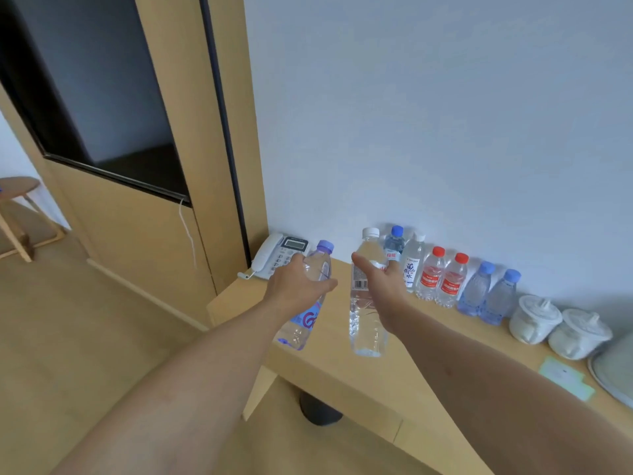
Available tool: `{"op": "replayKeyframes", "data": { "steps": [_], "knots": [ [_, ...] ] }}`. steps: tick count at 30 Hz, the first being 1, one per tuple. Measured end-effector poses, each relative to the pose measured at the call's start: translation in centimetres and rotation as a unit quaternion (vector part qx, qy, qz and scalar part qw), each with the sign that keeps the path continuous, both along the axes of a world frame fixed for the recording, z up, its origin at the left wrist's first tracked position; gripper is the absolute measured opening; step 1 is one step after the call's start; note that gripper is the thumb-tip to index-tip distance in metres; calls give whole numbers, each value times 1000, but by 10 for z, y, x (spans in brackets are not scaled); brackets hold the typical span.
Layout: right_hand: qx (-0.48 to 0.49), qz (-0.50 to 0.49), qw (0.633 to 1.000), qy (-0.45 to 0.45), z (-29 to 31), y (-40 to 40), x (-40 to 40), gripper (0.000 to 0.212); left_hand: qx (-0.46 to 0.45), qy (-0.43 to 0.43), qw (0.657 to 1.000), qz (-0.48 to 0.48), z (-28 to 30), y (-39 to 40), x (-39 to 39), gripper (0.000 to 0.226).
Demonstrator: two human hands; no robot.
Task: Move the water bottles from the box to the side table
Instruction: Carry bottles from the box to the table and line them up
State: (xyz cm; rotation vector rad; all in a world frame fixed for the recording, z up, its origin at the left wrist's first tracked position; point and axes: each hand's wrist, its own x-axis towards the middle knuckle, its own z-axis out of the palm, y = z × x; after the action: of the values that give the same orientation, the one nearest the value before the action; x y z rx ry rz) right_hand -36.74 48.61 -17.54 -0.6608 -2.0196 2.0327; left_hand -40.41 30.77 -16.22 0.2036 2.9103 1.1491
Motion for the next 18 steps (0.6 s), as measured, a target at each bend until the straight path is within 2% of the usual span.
{"op": "replayKeyframes", "data": {
  "steps": [5,7,9,11,14,18],
  "knots": [
    [9,-41,999,-11,-24,2,-70,70,33,-64,996,-53,-23,2,-91,69],
    [7,-65,998,-6,-32,1,-97,64,39,-82,993,-80,-33,4,-127,63],
    [-1,-95,995,-15,-37,0,-121,65,34,-99,988,-111,-38,7,-163,60],
    [3,-123,992,-40,-40,-1,-141,71,21,-115,982,-150,-38,11,-195,67],
    [32,-160,984,-70,-44,4,-169,60,8,-131,970,-204,-34,21,-238,76],
    [102,-188,970,-112,-51,11,-195,57,-2,-143,957,-254,-41,39,-282,68]
  ]
}}
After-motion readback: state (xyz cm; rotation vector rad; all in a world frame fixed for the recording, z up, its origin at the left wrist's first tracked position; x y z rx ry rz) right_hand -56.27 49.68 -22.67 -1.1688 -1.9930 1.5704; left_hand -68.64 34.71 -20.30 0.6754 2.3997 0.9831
